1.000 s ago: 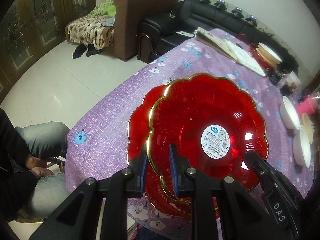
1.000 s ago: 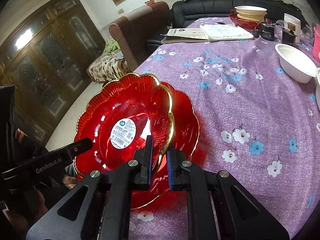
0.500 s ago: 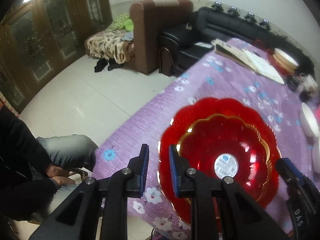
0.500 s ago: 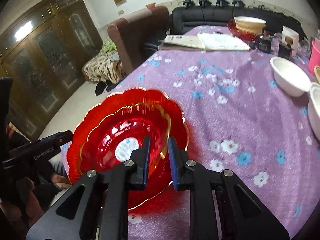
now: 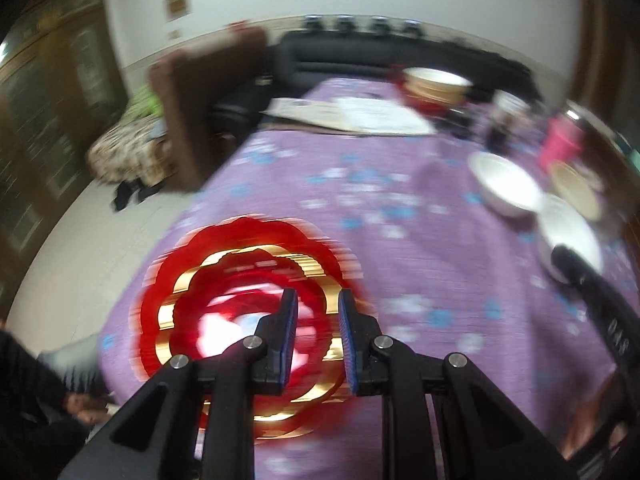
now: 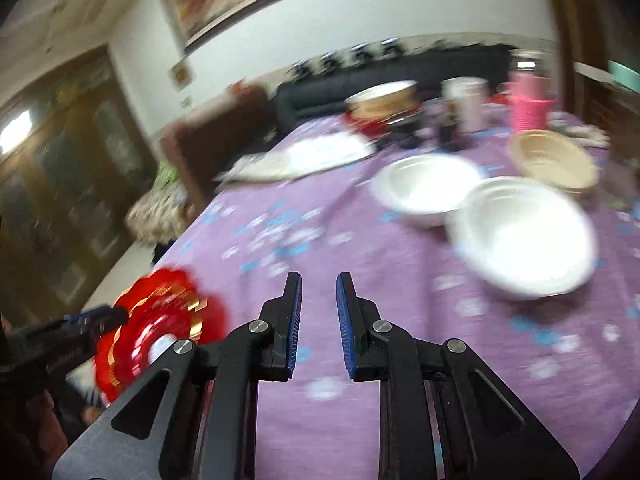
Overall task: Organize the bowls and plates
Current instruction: 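Open both grippers and pull back from the stacked red plates, then move both grippers to the white paper plate and close on its rim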
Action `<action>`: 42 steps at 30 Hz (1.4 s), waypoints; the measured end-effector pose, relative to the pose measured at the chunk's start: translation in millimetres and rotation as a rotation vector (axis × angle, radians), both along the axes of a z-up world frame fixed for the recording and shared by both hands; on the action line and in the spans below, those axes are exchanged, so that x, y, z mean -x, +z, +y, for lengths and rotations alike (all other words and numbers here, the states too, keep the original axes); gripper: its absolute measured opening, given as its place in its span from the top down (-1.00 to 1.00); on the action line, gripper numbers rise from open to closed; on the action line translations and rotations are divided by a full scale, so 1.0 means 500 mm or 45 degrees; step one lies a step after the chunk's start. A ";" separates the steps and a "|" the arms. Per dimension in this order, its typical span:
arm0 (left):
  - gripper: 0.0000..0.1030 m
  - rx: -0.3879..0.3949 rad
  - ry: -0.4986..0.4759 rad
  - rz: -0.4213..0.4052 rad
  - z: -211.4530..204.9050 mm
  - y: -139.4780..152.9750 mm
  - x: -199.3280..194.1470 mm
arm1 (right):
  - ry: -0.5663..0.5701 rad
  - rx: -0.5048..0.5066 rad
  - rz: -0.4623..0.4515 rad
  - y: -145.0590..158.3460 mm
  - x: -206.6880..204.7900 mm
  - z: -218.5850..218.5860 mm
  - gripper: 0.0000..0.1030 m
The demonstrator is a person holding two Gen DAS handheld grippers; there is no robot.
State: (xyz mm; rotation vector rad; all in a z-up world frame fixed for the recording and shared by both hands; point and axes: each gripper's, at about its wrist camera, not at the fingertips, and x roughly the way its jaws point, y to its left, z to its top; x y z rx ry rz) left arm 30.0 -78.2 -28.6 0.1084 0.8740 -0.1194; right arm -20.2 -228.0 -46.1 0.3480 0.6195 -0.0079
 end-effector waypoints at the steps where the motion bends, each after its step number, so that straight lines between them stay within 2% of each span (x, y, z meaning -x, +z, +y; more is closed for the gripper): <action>1: 0.52 0.003 -0.034 0.009 -0.025 0.000 -0.001 | -0.060 0.008 -0.007 0.004 0.014 -0.040 0.66; 5: 0.50 0.055 -0.145 0.075 -0.125 -0.011 -0.015 | -0.231 -0.009 -0.007 0.013 0.059 -0.184 0.66; 7: 0.50 0.079 -0.156 0.099 -0.163 -0.014 -0.031 | -0.276 -0.034 0.013 0.010 0.069 -0.241 0.67; 9: 0.43 0.131 -0.177 0.143 -0.200 -0.017 -0.051 | -0.292 -0.111 0.015 0.006 0.074 -0.307 0.67; 12: 0.17 0.149 -0.203 0.202 -0.255 -0.024 -0.071 | -0.294 -0.215 0.045 -0.003 0.060 -0.384 0.67; 16: 0.13 0.192 -0.230 0.241 -0.306 -0.026 -0.091 | -0.282 -0.342 0.093 -0.020 0.026 -0.452 0.66; 17: 0.10 0.209 -0.215 0.229 -0.307 -0.021 -0.097 | -0.282 -0.383 0.078 -0.020 0.022 -0.466 0.60; 18: 0.06 0.210 -0.199 0.220 -0.313 -0.019 -0.105 | -0.271 -0.422 0.057 -0.017 0.015 -0.477 0.39; 19: -0.05 0.211 -0.182 0.213 -0.315 -0.017 -0.111 | -0.260 -0.440 0.048 -0.012 0.008 -0.480 0.11; 20: -0.13 0.213 -0.165 0.211 -0.316 -0.015 -0.118 | -0.248 -0.446 0.047 -0.005 0.000 -0.480 0.02; 22: -0.13 0.231 -0.137 0.211 -0.318 -0.014 -0.137 | -0.230 -0.464 0.061 0.006 -0.021 -0.475 0.01; 26: -0.13 0.240 -0.052 0.212 -0.307 -0.020 -0.177 | -0.097 -0.566 0.073 0.029 -0.069 -0.455 0.01; 30: -0.13 0.225 0.030 0.214 -0.298 -0.038 -0.222 | -0.099 -0.533 0.077 0.030 -0.095 -0.447 0.01; 35: -0.13 0.257 0.113 0.261 -0.296 -0.074 -0.282 | -0.052 -0.533 0.125 0.027 -0.159 -0.451 0.01; 38: -0.13 0.258 0.134 0.262 -0.303 -0.086 -0.308 | -0.014 -0.515 0.180 0.019 -0.217 -0.441 0.01; 42: -0.13 0.245 0.134 0.275 -0.317 -0.101 -0.340 | 0.024 -0.428 0.283 -0.003 -0.305 -0.416 0.01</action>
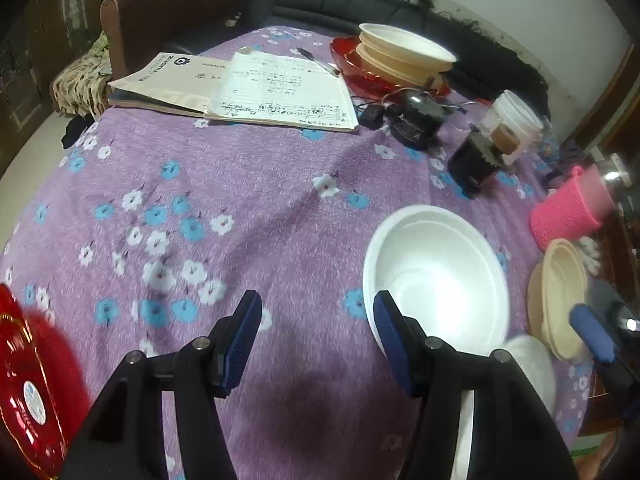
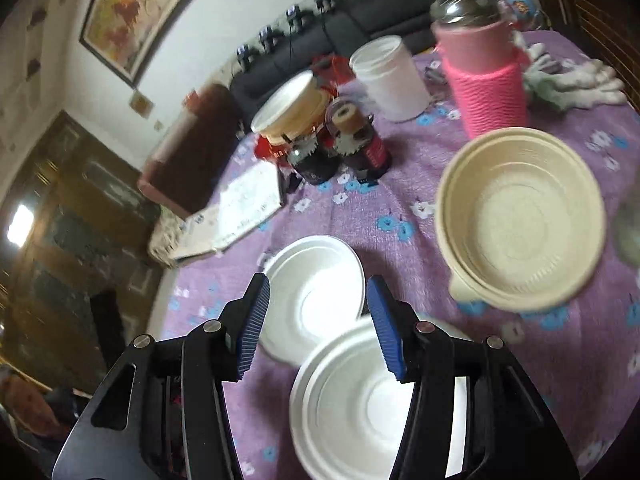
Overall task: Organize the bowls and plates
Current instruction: 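Move both grippers to the white paper plate and close on its rim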
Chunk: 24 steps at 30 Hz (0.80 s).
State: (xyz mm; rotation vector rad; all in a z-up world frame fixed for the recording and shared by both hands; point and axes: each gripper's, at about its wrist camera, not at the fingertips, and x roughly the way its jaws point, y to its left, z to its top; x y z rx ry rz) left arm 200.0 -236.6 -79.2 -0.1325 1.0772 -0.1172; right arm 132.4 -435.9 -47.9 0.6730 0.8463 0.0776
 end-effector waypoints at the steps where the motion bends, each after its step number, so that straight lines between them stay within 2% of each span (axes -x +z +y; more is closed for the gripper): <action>1: -0.13 -0.010 0.005 -0.005 -0.001 -0.002 -0.004 | 0.017 0.023 0.023 -0.007 -0.019 0.007 0.01; 4: -0.13 -0.007 0.008 -0.001 0.002 -0.009 -0.019 | 0.045 0.155 0.098 -0.030 -0.073 0.035 0.01; 7: -0.14 0.002 0.008 0.015 0.010 -0.015 -0.032 | 0.045 0.210 0.144 -0.057 -0.103 0.050 0.01; 13: -0.15 0.073 0.022 0.022 0.038 -0.012 -0.037 | 0.049 0.202 0.174 -0.084 -0.120 0.055 0.01; 14: -0.22 0.081 0.018 0.020 0.039 -0.012 -0.037 | 0.047 0.203 0.180 -0.088 -0.122 0.055 0.01; 17: -0.28 0.057 -0.003 0.036 0.032 -0.018 -0.040 | 0.047 0.199 0.217 -0.101 -0.127 0.055 0.01; 22: -0.28 0.086 0.012 0.048 0.044 -0.013 -0.043 | 0.056 0.160 0.233 -0.114 -0.132 0.057 0.01; 24: -0.28 0.136 0.035 0.041 0.059 -0.004 -0.040 | 0.054 0.162 0.234 -0.114 -0.131 0.058 0.01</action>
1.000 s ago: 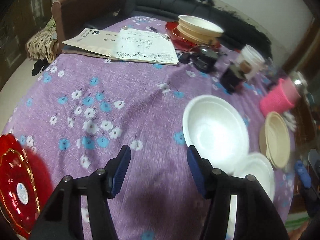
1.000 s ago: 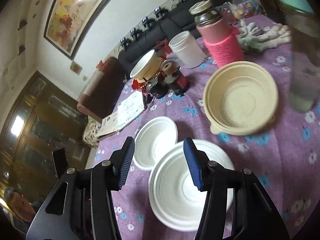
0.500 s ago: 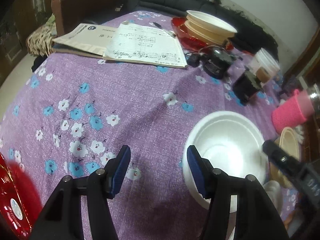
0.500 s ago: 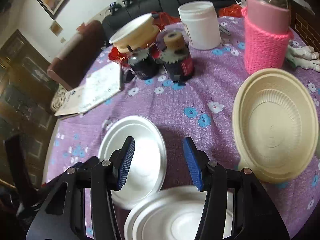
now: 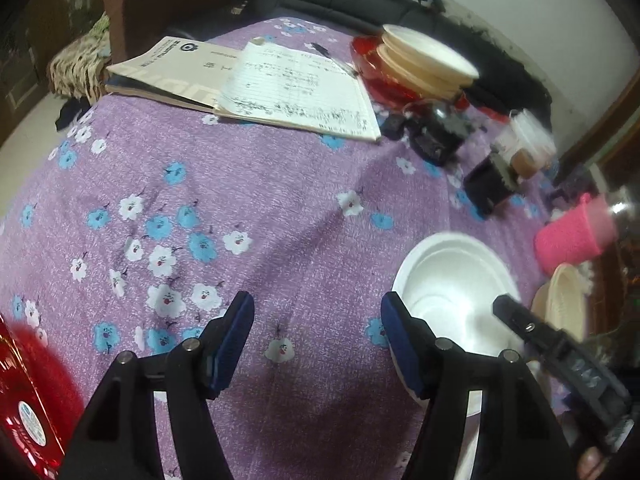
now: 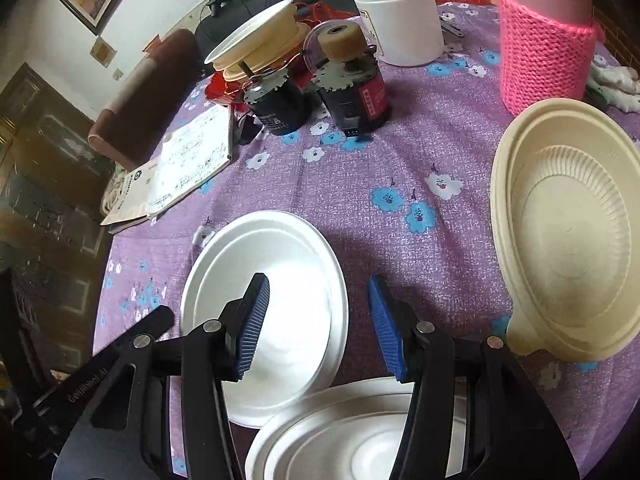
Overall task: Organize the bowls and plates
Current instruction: 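Move both grippers to the white paper plate and close on its rim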
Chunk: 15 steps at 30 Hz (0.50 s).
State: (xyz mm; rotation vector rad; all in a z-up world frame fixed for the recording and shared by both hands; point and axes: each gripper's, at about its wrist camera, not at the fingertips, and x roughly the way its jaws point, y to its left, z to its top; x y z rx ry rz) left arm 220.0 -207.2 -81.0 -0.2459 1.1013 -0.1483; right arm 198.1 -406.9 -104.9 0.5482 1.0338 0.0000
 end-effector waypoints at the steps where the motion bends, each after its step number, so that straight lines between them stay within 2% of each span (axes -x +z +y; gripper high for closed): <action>1: -0.28 0.027 0.007 -0.011 0.004 0.005 0.003 | -0.004 0.000 0.000 0.000 0.000 -0.001 0.01; 4: -0.49 0.083 -0.047 -0.012 -0.008 0.011 0.007 | -0.005 -0.007 0.001 -0.003 -0.001 0.001 0.01; 9: -0.49 0.105 -0.132 0.042 -0.050 -0.023 -0.001 | -0.022 -0.005 -0.003 -0.003 0.000 -0.001 0.00; 15: -0.45 0.146 -0.146 0.066 -0.060 -0.051 -0.009 | -0.040 0.002 -0.004 -0.006 0.001 -0.001 0.00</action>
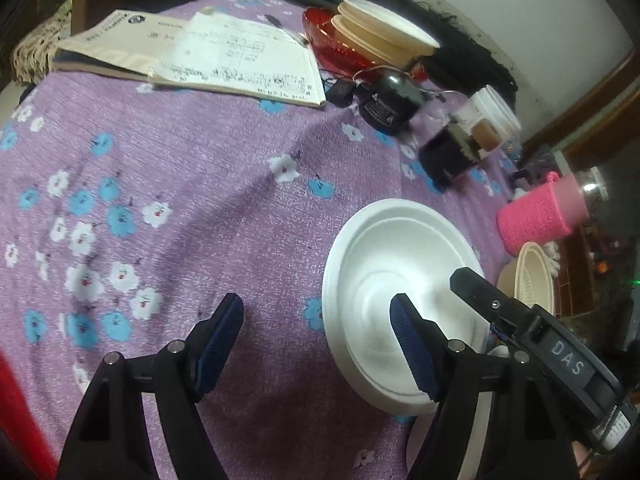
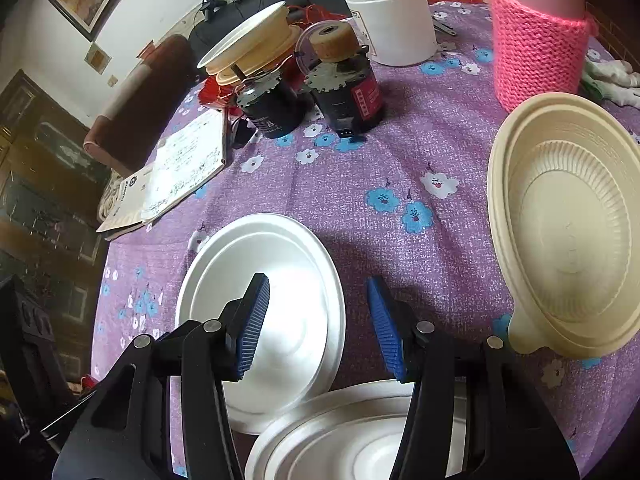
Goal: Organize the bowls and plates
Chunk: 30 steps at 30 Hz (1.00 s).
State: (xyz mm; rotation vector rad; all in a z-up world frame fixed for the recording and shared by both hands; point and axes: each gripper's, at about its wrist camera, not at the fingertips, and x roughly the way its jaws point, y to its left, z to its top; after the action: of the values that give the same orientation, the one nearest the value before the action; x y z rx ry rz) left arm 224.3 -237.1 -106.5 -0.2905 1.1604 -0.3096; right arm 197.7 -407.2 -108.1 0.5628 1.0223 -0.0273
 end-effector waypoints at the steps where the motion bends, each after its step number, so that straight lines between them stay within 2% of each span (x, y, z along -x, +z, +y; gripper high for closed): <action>1: -0.42 -0.013 0.006 -0.001 0.000 -0.003 -0.001 | -0.003 0.000 -0.001 0.000 0.000 0.000 0.00; 3: -0.19 -0.026 0.002 0.009 -0.004 -0.012 -0.004 | -0.008 0.001 -0.004 0.000 0.000 0.000 0.00; 5: 0.16 -0.021 -0.015 0.027 -0.008 -0.021 -0.006 | -0.012 0.002 -0.005 -0.001 -0.001 0.000 0.00; 7: 0.24 -0.039 -0.018 0.015 -0.012 -0.022 -0.004 | -0.017 0.006 -0.006 -0.003 -0.001 -0.001 0.00; 10: 0.49 -0.018 -0.037 0.017 -0.015 -0.021 -0.004 | -0.027 0.007 -0.012 -0.004 -0.001 -0.002 0.07; 12: 0.55 -0.023 -0.042 0.010 -0.017 -0.020 -0.002 | -0.033 0.013 -0.013 -0.006 -0.001 -0.002 0.19; 14: 0.71 -0.009 -0.053 0.010 -0.019 -0.020 -0.002 | -0.039 0.027 0.000 -0.010 -0.003 -0.003 0.34; 17: 0.77 -0.001 -0.061 -0.002 -0.019 -0.016 0.001 | -0.041 0.019 -0.002 -0.013 -0.004 -0.005 0.45; 19: 0.79 0.006 -0.065 -0.005 -0.019 -0.012 0.002 | -0.030 -0.001 -0.010 -0.013 -0.003 -0.004 0.65; 21: 0.79 0.008 -0.065 -0.018 -0.017 -0.006 0.004 | -0.029 -0.010 -0.016 -0.011 -0.003 -0.001 0.70; 30: 0.81 -0.016 -0.007 -0.117 0.020 0.053 0.030 | -0.021 -0.085 -0.072 0.013 0.009 0.025 0.72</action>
State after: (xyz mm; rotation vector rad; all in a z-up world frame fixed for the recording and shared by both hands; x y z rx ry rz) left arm 209.2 -227.2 -80.0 -0.2594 1.0722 -0.3171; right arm 193.0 -394.8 -101.5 0.6295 0.9664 0.0085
